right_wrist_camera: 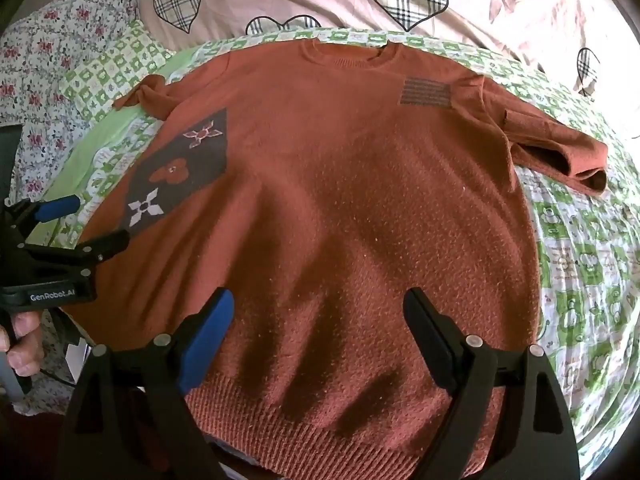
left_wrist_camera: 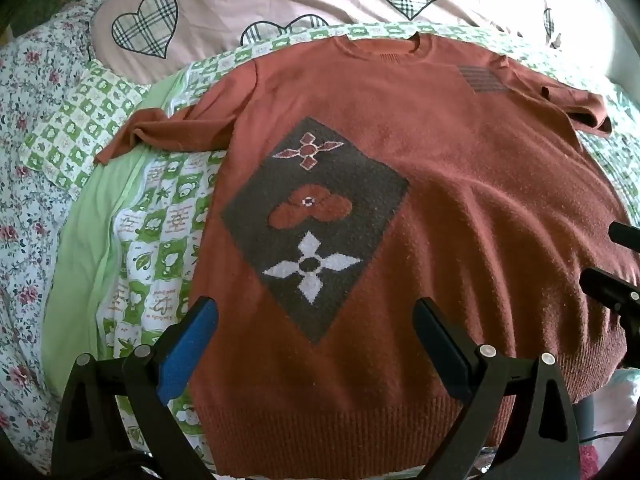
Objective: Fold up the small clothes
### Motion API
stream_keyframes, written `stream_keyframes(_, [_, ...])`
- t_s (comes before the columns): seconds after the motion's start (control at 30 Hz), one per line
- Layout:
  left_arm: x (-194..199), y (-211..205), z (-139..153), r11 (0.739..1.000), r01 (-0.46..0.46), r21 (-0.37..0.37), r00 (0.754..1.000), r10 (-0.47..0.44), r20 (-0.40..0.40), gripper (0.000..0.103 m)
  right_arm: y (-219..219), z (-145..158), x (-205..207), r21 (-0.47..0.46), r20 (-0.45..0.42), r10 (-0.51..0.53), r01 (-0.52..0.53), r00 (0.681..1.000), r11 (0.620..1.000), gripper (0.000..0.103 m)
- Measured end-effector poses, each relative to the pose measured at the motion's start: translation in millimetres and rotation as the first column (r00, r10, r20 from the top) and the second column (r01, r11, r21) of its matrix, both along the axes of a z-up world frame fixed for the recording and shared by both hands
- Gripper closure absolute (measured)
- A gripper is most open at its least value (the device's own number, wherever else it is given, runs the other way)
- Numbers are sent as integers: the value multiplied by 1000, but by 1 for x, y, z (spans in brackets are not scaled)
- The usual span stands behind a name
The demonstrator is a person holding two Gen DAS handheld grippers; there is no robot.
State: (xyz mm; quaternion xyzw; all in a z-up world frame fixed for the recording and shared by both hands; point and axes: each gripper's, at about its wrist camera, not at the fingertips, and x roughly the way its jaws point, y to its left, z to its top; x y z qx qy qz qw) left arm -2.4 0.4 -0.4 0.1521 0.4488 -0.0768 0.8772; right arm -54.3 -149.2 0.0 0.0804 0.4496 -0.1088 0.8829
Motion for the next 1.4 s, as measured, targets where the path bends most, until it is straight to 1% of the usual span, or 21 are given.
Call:
stream_keyframes(0.2, [2, -5, -3, 1000, -4, 11, 1000, 4, 1, 5, 6, 0, 0, 2, 5, -4, 4, 1000, 1000, 16])
stream_keyframes(0.27, [4, -2, -3, 1000, -3, 4, 1000, 3, -1, 5, -1, 2, 1, 3, -2, 4, -4, 1000, 1000, 16])
stream_keyframes(0.37, [4, -2, -4, 1000, -2, 0, 1000, 2, 0, 5, 6, 1, 0, 3, -2, 2, -2, 1000, 1000, 16])
stream_keyframes(0.8, [8, -1, -4, 1000, -2, -6, 1000, 2, -6, 5, -1, 8, 3, 8, -4, 2, -2, 1000, 1000, 16])
stream_keyframes(0.87, [8, -1, -5, 1000, -2, -7, 1000, 2, -6, 5, -1, 9, 3, 21, -5, 3, -3, 1000, 1000, 16])
stream_keyframes(0.97, [9, -2, -5, 1000, -1, -5, 1000, 1, -5, 5, 0, 6, 2, -14, 2, 5, -5, 1000, 1000, 16])
stream_keyframes(1.23, [11, -3, -8, 1000, 1, -1, 1000, -1, -1, 4, -2, 6, 2, -12, -2, 3, -3, 1000, 1000, 16])
stream_keyframes(1.27, [12, -3, -9, 1000, 1, -3, 1000, -1, -4, 4, 0, 6, 3, -62, 2, 5, -5, 1000, 998, 16])
stream_keyframes(1.33, [13, -2, -9, 1000, 3, -16, 1000, -3, -19, 4, -1, 7, 4, -70, 3, 5, -5, 1000, 998, 16])
stream_keyframes(1.4, [15, -2, -10, 1000, 3, -26, 999, -4, -37, 4, -2, 9, 6, -55, 5, 6, -5, 1000, 998, 16])
